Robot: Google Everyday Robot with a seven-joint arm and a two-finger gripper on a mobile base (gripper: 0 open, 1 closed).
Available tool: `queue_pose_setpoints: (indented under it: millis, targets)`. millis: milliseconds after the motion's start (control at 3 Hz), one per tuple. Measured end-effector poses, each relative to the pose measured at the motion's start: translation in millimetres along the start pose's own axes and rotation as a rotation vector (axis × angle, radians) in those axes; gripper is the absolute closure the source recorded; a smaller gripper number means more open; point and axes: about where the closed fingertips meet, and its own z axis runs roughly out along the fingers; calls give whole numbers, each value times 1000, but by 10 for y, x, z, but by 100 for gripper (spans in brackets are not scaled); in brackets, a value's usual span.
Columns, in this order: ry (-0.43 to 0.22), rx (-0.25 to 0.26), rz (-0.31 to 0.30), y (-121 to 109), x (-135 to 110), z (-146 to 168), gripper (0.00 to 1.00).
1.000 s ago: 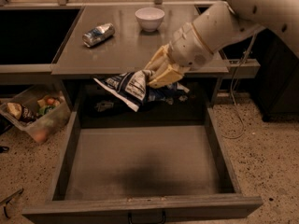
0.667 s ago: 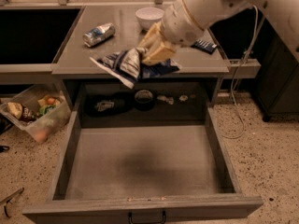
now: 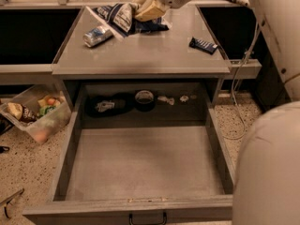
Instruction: Pick blue chip bag from top drawer and place on counter
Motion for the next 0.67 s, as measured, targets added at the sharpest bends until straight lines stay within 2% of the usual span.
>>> queue_pose_setpoints:
  millis: [333,667]
  targets:
    - [-11,60,-19,-216,-79,-190,100]
    - [-11,60,-19,-216,-79,-190,100]
